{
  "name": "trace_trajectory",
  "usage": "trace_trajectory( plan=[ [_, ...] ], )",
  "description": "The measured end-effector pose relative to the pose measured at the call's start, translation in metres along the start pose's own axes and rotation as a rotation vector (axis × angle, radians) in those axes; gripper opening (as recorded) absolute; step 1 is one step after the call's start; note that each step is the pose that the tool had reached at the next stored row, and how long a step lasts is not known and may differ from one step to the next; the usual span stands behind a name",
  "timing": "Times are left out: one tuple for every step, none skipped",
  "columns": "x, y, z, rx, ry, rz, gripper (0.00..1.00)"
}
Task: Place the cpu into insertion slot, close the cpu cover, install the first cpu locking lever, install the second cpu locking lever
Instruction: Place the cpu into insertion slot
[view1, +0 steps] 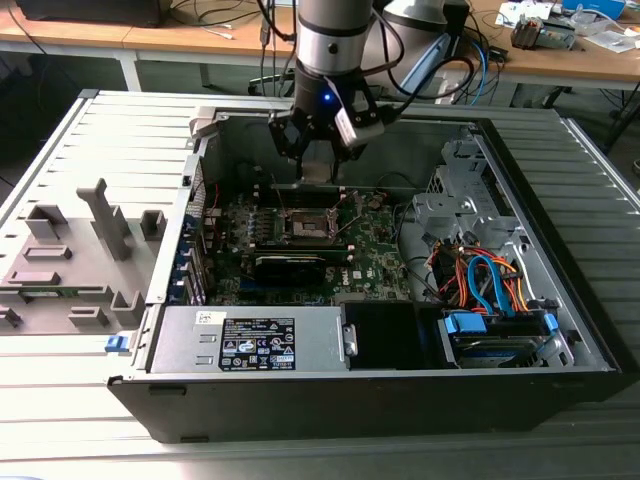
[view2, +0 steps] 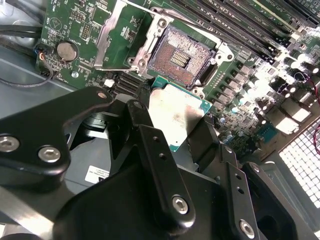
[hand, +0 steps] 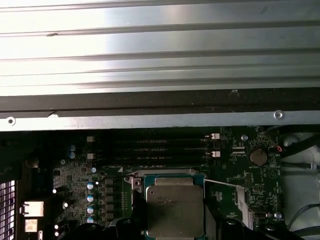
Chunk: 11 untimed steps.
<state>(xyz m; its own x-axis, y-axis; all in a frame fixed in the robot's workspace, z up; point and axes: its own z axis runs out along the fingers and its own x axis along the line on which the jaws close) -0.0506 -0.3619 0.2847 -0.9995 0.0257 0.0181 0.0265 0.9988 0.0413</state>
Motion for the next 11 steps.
trace_trajectory(
  plan=[
    [0.0001, -0.0002, 0.0004, 0.0002, 0.0000, 0.000, 0.55],
    [0.0001, -0.0003, 0.0007, 0.0006, 0.0000, 0.000, 0.55],
    [0.0001, -0.0004, 0.0009, 0.0007, 0.0000, 0.000, 0.55],
    [0.0002, -0.0005, 0.0012, 0.0009, 0.0000, 0.000, 0.55],
    [0.0002, -0.0006, 0.0015, 0.0010, 0.0000, 0.000, 0.55],
    [0.0003, -0.0008, 0.0018, 0.0010, 0.0000, 0.000, 0.55],
    [0.0003, -0.0009, 0.0020, 0.0011, 0.0000, 0.000, 0.55],
    [0.0004, -0.0011, 0.0024, 0.0013, 0.0000, 0.000, 0.55],
    [0.0005, -0.0014, 0.0027, 0.0012, 0.0000, 0.000, 0.55],
    [0.0006, -0.0016, 0.0031, 0.0012, 0.0000, 0.000, 0.55],
    [0.0008, -0.0020, 0.0036, 0.0012, 0.0000, 0.000, 0.55]
  ],
)
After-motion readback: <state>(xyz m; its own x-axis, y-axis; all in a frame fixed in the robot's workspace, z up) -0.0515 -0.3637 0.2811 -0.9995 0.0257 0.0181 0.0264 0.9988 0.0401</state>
